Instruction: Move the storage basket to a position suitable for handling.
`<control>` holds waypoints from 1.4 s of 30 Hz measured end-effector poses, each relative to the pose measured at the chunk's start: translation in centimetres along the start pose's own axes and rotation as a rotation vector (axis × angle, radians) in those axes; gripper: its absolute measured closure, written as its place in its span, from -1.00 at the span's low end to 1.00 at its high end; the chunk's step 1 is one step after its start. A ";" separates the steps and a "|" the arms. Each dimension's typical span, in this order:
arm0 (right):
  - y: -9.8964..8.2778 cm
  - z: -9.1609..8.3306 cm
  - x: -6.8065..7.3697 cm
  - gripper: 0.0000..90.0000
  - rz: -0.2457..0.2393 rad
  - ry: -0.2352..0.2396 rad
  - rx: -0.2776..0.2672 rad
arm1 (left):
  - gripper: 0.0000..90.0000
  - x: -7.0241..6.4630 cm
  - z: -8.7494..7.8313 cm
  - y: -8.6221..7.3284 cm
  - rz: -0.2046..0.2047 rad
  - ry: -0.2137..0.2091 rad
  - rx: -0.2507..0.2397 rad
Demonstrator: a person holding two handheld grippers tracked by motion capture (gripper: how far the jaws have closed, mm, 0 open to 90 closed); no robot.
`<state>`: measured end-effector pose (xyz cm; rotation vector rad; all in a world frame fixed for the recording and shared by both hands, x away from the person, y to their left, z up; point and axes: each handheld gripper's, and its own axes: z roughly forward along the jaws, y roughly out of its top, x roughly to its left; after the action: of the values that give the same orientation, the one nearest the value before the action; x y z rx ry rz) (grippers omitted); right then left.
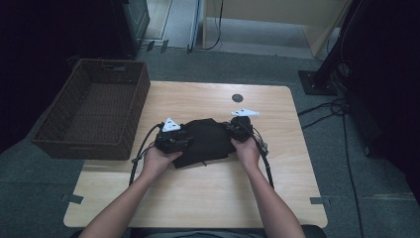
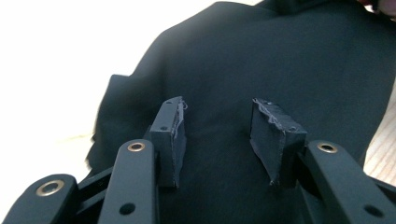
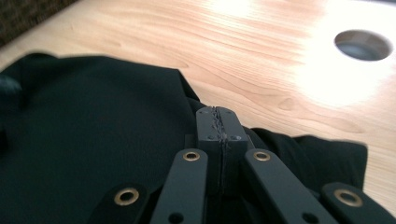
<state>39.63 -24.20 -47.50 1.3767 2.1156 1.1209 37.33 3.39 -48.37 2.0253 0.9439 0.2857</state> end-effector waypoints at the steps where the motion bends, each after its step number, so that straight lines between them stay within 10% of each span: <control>1: -0.2 -0.4 0.1 0.97 -0.017 -0.018 -0.015 | 0.22 0.1 -0.1 -0.1 -0.022 -0.004 -0.006; 5: -1.4 -1.1 -0.8 0.90 0.030 -0.080 -0.033 | 0.20 0.9 -0.2 -0.4 -0.102 -0.045 0.001; 14: -0.2 -5.5 1.3 0.79 0.025 0.020 -0.141 | 0.28 1.0 -0.4 -0.1 -0.115 -0.061 0.023; 22: -3.5 -1.8 3.6 0.70 -0.046 0.033 -0.037 | 0.30 0.2 -1.4 -0.2 -0.118 -0.103 0.041; 29: -3.9 -1.6 3.8 0.66 -0.073 0.022 -0.053 | 0.26 1.5 -2.1 3.4 -0.106 -0.114 0.003; 36: -3.9 -2.0 3.9 0.59 -0.056 0.036 -0.062 | 0.12 2.6 0.9 6.4 -0.040 -0.134 0.063; 42: -4.8 -3.1 5.2 0.52 -0.027 0.084 -0.075 | 0.11 3.0 4.4 5.8 -0.011 -0.155 0.182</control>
<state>32.36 -21.81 -48.78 1.2840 2.1198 1.2543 44.67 0.84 -46.89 2.1713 0.9107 0.0364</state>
